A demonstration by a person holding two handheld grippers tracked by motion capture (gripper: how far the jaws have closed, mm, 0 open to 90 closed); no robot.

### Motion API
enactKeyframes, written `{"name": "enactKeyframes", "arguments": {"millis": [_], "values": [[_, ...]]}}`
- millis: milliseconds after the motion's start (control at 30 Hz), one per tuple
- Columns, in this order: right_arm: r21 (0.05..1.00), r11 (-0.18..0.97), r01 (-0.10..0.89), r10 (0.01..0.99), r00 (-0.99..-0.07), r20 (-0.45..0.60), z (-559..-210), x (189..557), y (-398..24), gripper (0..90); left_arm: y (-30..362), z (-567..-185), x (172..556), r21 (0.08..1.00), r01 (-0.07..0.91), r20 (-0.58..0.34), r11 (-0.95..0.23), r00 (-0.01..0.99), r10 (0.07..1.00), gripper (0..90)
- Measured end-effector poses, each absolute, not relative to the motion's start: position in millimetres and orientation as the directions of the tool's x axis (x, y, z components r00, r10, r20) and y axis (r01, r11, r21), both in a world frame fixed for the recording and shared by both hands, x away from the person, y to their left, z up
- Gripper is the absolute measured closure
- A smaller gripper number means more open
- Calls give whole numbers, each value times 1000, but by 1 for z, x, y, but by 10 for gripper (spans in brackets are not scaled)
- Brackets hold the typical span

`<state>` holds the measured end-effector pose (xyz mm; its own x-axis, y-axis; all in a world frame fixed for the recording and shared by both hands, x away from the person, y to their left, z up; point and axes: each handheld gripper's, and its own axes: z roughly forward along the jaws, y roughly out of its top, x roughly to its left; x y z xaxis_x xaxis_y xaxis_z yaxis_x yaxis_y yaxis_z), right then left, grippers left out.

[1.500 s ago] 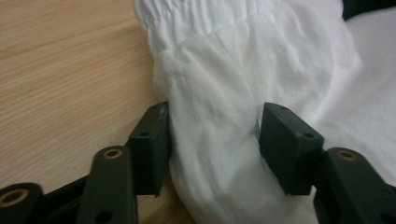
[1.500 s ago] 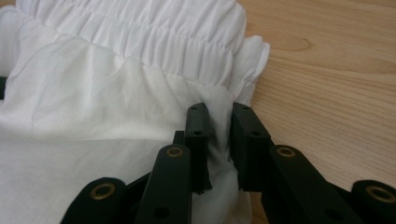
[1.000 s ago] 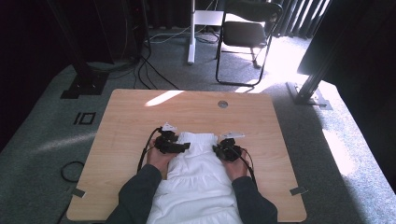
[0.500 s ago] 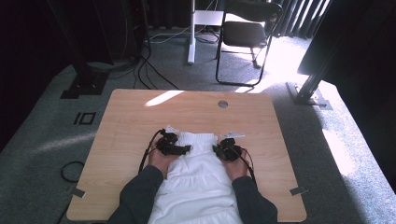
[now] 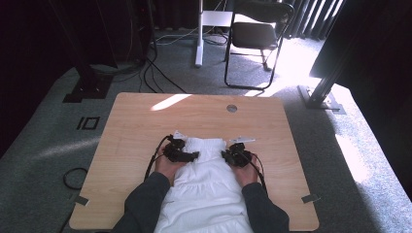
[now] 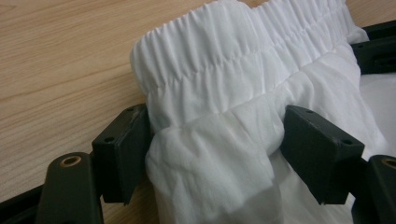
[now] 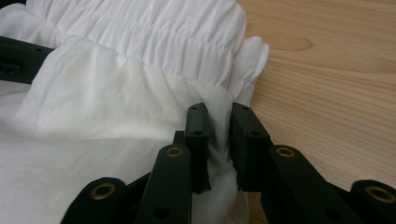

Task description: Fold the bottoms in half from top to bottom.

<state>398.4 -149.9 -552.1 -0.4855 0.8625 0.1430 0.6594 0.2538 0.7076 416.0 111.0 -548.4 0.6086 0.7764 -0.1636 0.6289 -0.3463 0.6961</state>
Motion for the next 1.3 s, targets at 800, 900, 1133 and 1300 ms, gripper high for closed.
{"name": "enactKeyframes", "arguments": {"millis": [800, 900, 1133, 1300], "values": [[707, 180, 684, 833, -489, 261, -531, 416, -171, 239, 98, -545, 406, 675, 580, -51, -455, 652, 756, 651], [734, 131, 666, 824, -486, 293, -523, 415, -175, 244, 98, -545, 406, 676, 579, -49, -455, 652, 757, 646], [625, 260, 736, 877, -451, 165, -542, 423, -151, 181, 96, -545, 407, 680, 580, -50, -449, 647, 761, 632], [615, 321, 720, 891, -449, 60, -543, 418, -140, 305, 97, -545, 407, 675, 590, -58, -443, 641, 766, 538]]}}
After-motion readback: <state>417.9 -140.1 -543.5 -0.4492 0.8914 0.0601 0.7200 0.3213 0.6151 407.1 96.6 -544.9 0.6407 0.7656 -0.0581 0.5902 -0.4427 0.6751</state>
